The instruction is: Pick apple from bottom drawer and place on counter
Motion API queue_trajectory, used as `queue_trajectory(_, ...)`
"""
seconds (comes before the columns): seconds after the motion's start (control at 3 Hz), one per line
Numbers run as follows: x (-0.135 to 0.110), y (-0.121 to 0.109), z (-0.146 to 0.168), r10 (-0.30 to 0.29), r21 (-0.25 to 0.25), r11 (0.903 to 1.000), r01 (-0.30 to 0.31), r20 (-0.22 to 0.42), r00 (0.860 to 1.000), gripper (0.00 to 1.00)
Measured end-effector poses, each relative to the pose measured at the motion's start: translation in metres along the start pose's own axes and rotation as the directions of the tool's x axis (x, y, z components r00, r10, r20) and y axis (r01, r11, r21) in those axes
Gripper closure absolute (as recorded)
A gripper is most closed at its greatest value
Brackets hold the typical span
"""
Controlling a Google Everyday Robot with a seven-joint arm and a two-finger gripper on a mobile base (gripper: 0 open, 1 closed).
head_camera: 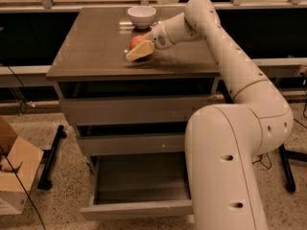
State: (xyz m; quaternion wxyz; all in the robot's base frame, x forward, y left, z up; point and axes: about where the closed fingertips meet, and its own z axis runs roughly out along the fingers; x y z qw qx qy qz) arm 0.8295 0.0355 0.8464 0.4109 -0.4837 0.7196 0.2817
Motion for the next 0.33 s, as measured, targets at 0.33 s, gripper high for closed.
queue_trajectory(0.33,0.0,0.0,0.0,0.0,0.0,1.0,0.0,0.0,1.0,0.0)
